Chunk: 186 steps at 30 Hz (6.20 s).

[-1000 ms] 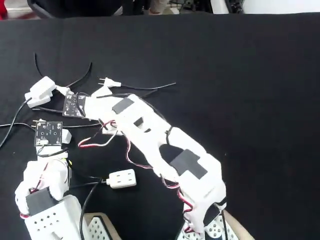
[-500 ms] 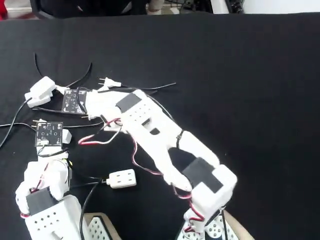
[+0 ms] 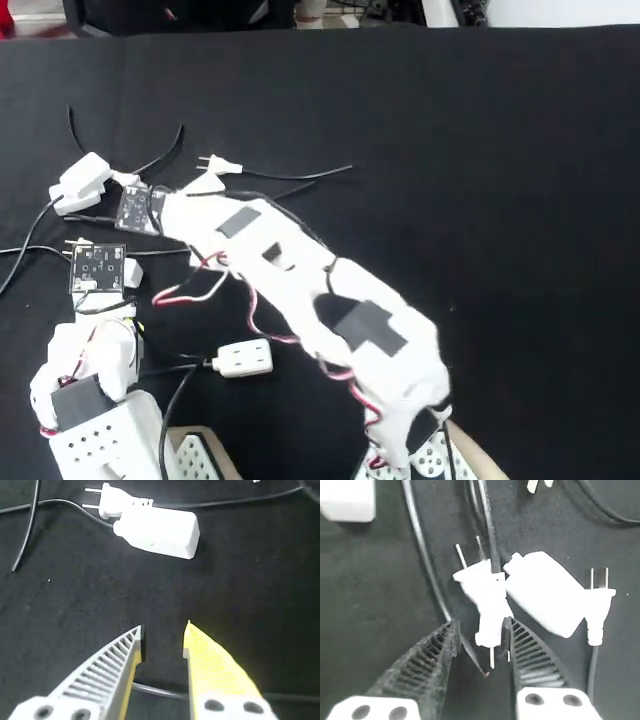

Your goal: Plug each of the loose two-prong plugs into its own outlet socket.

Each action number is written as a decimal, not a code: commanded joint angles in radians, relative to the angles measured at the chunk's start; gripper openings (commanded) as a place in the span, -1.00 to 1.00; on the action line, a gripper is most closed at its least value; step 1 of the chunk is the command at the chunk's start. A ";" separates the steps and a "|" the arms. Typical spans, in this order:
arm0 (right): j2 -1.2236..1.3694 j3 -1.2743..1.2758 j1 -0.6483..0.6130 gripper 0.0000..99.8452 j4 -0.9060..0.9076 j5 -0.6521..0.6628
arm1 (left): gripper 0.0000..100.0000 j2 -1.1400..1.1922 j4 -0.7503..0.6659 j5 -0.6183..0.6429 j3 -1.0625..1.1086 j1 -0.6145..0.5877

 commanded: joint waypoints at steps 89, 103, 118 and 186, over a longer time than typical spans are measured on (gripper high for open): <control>0.237 -0.426 0.021 -0.72 0.236 0.051 | -0.72 -0.008 -0.034 0.003 0.001 -0.010; 0.275 -0.492 0.025 -0.98 0.322 0.106 | -0.72 -0.008 -0.034 0.003 0.001 -0.010; 0.116 -0.309 0.077 -0.98 0.344 0.135 | -0.72 -0.008 -0.035 0.002 0.010 -0.008; -0.568 0.780 0.486 -0.83 0.605 0.218 | -0.72 -0.008 -0.064 -0.028 0.048 0.081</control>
